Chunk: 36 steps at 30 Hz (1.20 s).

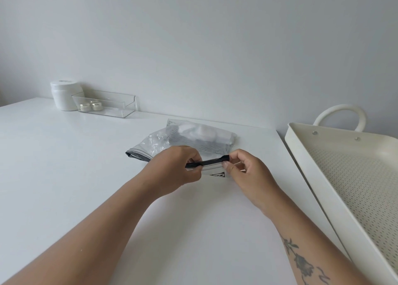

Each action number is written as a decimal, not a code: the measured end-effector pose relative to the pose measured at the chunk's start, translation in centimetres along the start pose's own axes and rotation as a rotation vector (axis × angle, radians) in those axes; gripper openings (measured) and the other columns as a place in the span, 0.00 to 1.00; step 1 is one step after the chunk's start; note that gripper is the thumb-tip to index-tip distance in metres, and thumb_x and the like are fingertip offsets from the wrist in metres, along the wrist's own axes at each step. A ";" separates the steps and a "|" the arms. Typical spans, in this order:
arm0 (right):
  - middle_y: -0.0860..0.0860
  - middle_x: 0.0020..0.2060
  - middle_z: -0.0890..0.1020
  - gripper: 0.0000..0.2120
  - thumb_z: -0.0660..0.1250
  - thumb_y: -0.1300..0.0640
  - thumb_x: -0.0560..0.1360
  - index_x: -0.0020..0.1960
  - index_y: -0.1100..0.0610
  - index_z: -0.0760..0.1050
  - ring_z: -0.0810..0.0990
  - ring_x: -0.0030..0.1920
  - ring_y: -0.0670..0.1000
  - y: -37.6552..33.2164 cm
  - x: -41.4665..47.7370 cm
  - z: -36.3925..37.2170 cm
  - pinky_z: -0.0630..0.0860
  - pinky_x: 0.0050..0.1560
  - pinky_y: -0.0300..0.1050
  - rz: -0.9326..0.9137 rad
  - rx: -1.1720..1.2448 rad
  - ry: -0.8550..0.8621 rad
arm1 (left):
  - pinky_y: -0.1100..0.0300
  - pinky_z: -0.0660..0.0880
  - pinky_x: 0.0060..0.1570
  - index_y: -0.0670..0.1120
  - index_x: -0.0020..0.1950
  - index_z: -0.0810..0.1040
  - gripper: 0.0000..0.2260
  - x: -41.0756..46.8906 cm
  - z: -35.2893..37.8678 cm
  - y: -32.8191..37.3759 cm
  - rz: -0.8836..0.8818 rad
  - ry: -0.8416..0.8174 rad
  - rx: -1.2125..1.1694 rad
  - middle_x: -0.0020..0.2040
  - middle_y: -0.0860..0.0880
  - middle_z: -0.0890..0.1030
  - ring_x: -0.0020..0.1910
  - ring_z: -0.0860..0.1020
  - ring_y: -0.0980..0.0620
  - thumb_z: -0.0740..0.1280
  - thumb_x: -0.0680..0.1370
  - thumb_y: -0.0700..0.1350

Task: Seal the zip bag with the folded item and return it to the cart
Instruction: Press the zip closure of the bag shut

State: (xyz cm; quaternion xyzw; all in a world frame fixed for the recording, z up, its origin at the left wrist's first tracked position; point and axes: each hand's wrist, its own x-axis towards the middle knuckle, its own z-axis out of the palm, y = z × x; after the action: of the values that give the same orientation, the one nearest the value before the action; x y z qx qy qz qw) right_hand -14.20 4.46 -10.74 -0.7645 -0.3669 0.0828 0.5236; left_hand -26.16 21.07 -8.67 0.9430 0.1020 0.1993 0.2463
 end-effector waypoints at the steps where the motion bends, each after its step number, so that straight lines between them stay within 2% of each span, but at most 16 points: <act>1: 0.44 0.35 0.81 0.03 0.68 0.53 0.76 0.44 0.47 0.78 0.76 0.35 0.44 0.0 0.0 0.0 0.69 0.34 0.31 0.003 0.010 -0.008 | 0.50 0.77 0.45 0.50 0.44 0.80 0.03 0.0 0.1 0.1 0.011 0.000 -0.003 0.42 0.55 0.80 0.43 0.78 0.53 0.69 0.73 0.48; 4: 0.40 0.31 0.81 0.04 0.70 0.54 0.75 0.41 0.51 0.79 0.73 0.32 0.41 0.0 0.1 0.0 0.66 0.32 0.29 0.002 0.004 0.021 | 0.52 0.76 0.44 0.51 0.44 0.79 0.02 0.0 0.3 0.2 0.028 0.009 0.007 0.41 0.55 0.80 0.42 0.78 0.54 0.69 0.73 0.48; 6: 0.38 0.28 0.79 0.06 0.71 0.56 0.74 0.38 0.53 0.79 0.71 0.30 0.39 0.0 0.3 0.0 0.65 0.31 0.28 0.009 0.020 0.065 | 0.57 0.75 0.42 0.52 0.44 0.79 0.02 0.1 0.4 0.2 0.038 0.035 0.019 0.41 0.56 0.80 0.42 0.77 0.55 0.69 0.73 0.49; 9: 0.39 0.27 0.78 0.08 0.72 0.56 0.73 0.35 0.52 0.79 0.71 0.29 0.39 -0.1 0.3 -0.2 0.64 0.30 0.28 0.027 0.069 0.091 | 0.64 0.68 0.39 0.52 0.45 0.80 0.03 0.1 0.4 0.0 0.053 0.056 0.047 0.40 0.57 0.80 0.41 0.77 0.54 0.68 0.74 0.49; 14: 0.48 0.32 0.77 0.05 0.70 0.55 0.74 0.39 0.52 0.81 0.69 0.34 0.47 0.1 0.3 -0.3 0.66 0.37 0.43 0.063 0.057 0.086 | 0.61 0.69 0.45 0.50 0.45 0.80 0.04 0.1 0.0 -0.6 0.038 0.072 0.058 0.41 0.57 0.80 0.42 0.78 0.55 0.68 0.74 0.49; 21: 0.52 0.36 0.81 0.07 0.68 0.57 0.77 0.40 0.54 0.78 0.76 0.39 0.52 0.4 0.4 -0.5 0.75 0.44 0.49 0.069 0.001 0.125 | 0.62 0.66 0.44 0.51 0.45 0.80 0.04 0.0 0.1 -0.6 0.040 0.091 0.086 0.41 0.57 0.80 0.42 0.77 0.55 0.68 0.74 0.49; 23: 0.50 0.37 0.80 0.06 0.66 0.57 0.78 0.42 0.54 0.77 0.76 0.39 0.50 0.5 0.4 -0.5 0.73 0.42 0.46 0.018 -0.069 0.114 | 0.65 0.64 0.42 0.51 0.44 0.80 0.03 -0.1 0.2 -0.5 0.044 0.089 0.100 0.41 0.56 0.80 0.42 0.77 0.55 0.68 0.74 0.49; 25: 0.45 0.44 0.81 0.03 0.66 0.58 0.77 0.47 0.51 0.77 0.77 0.44 0.46 0.2 0.3 -0.2 0.71 0.41 0.37 -0.043 -0.087 0.097 | 0.67 0.63 0.41 0.50 0.44 0.79 0.03 0.0 0.4 -0.4 0.052 0.091 0.112 0.40 0.56 0.80 0.41 0.77 0.54 0.68 0.73 0.48; 27: 0.42 0.51 0.78 0.09 0.70 0.57 0.75 0.53 0.47 0.76 0.75 0.51 0.43 -0.1 0.1 0.5 0.72 0.48 0.35 -0.096 -0.105 0.079 | 0.64 0.65 0.41 0.49 0.44 0.80 0.03 0.0 0.5 -0.2 0.070 0.090 0.113 0.40 0.55 0.80 0.41 0.77 0.54 0.68 0.73 0.47; 28: 0.41 0.51 0.77 0.11 0.72 0.56 0.73 0.53 0.47 0.76 0.74 0.53 0.43 -0.3 0.0 0.7 0.71 0.52 0.35 -0.129 -0.140 0.083 | 0.63 0.65 0.42 0.49 0.44 0.80 0.03 0.0 0.6 -0.1 0.081 0.087 0.110 0.40 0.54 0.80 0.41 0.77 0.53 0.69 0.73 0.47; 30: 0.40 0.47 0.77 0.08 0.73 0.57 0.72 0.50 0.49 0.78 0.75 0.53 0.46 -0.7 -0.1 1.1 0.70 0.57 0.42 -0.196 -0.222 0.106 | 0.63 0.65 0.41 0.49 0.44 0.80 0.03 0.1 0.6 0.2 0.101 0.082 0.105 0.40 0.54 0.80 0.41 0.78 0.53 0.69 0.73 0.47; 32: 0.40 0.42 0.78 0.03 0.72 0.57 0.73 0.45 0.51 0.79 0.76 0.51 0.48 -1.0 0.0 1.0 0.71 0.57 0.51 -0.217 -0.280 0.119 | 0.65 0.64 0.40 0.49 0.44 0.80 0.03 0.1 0.7 0.3 0.112 0.081 0.105 0.40 0.55 0.80 0.40 0.77 0.54 0.69 0.72 0.47; 36: 0.39 0.37 0.76 0.04 0.70 0.59 0.75 0.42 0.52 0.78 0.74 0.47 0.50 -1.0 0.1 0.4 0.72 0.53 0.53 -0.219 -0.353 0.092 | 0.71 0.62 0.37 0.50 0.44 0.80 0.04 0.1 1.0 0.5 0.112 0.086 0.126 0.39 0.56 0.80 0.40 0.76 0.55 0.69 0.73 0.49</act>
State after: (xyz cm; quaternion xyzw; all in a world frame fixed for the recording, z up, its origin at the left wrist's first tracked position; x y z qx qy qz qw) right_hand -14.80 4.95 -10.06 -0.8030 -0.4323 -0.0750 0.4034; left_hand -25.58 20.21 -9.17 0.9515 0.0720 0.2460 0.1703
